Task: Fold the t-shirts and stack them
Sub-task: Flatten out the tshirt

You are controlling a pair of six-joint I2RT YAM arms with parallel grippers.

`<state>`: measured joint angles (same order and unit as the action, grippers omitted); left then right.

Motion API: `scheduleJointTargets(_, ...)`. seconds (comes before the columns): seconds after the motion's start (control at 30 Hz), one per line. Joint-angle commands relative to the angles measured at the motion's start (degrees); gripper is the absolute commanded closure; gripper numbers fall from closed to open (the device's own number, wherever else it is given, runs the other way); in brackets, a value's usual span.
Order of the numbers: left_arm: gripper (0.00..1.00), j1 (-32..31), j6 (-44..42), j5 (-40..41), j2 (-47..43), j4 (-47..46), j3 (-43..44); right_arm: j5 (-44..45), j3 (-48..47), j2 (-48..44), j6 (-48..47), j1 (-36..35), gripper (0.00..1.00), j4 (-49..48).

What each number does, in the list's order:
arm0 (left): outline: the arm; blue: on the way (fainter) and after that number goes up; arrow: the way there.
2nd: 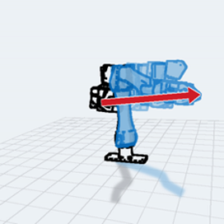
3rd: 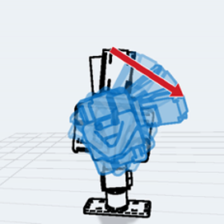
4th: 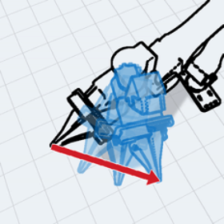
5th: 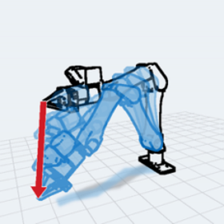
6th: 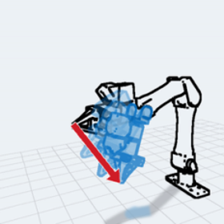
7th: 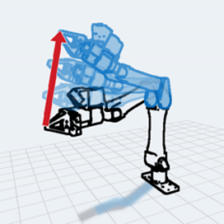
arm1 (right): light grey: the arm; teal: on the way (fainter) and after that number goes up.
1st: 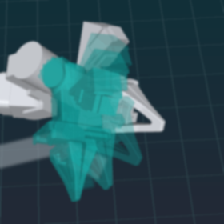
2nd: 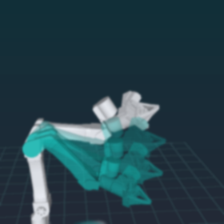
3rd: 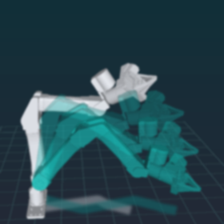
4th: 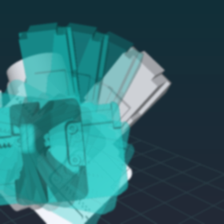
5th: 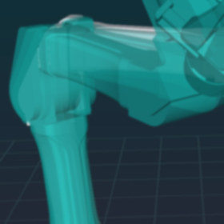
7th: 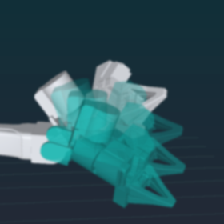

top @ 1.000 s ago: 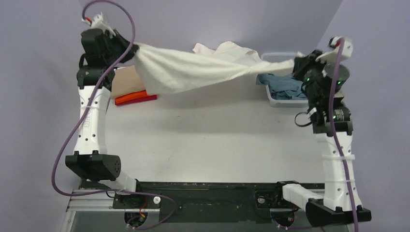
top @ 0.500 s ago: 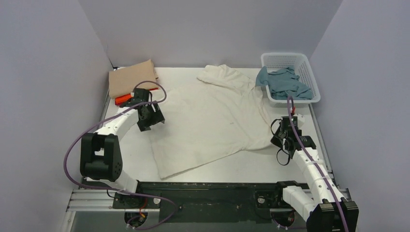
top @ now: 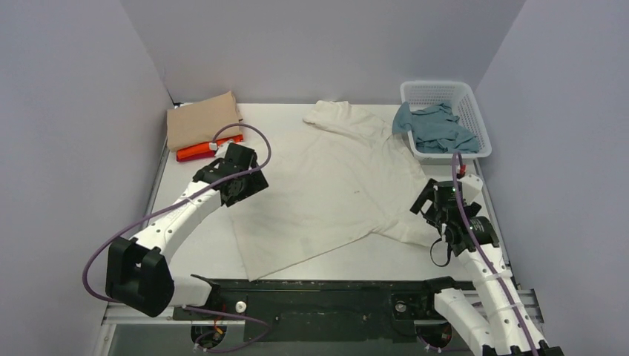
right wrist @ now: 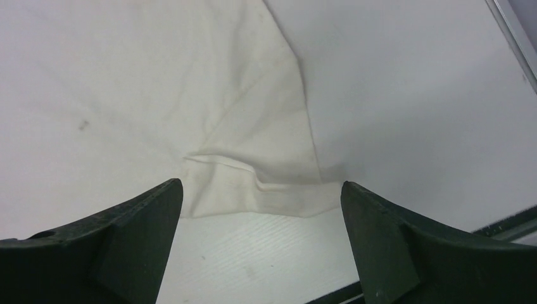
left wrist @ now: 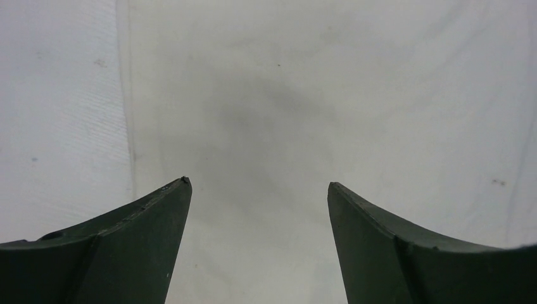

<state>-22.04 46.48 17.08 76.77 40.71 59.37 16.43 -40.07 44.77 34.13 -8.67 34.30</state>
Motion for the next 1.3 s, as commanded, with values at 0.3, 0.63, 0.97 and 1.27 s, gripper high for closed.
scheduleJointTargets(0.3,0.09,-4.42,-0.85,-10.01,12.06,-15.74,-2.68,-13.66,-9.49,33.97,-3.15,-4.92,0.11,-18.08)
scheduleJointTargets(0.63,0.09,-1.52,-0.93,-9.37,16.65,-18.53,-6.65,-21.06,-4.56,40.35,-1.39,-6.65,0.11,-20.18)
scheduleJointTargets(0.97,0.08,-0.14,-1.56,-8.52,17.39,-18.61,-7.58,-24.59,5.62,23.63,0.57,-15.21,0.12,-8.63)
scheduleJointTargets(1.27,0.08,1.39,-2.51,-6.84,16.20,-16.48,-7.04,-28.20,5.49,8.69,2.00,-38.29,0.12,0.21)
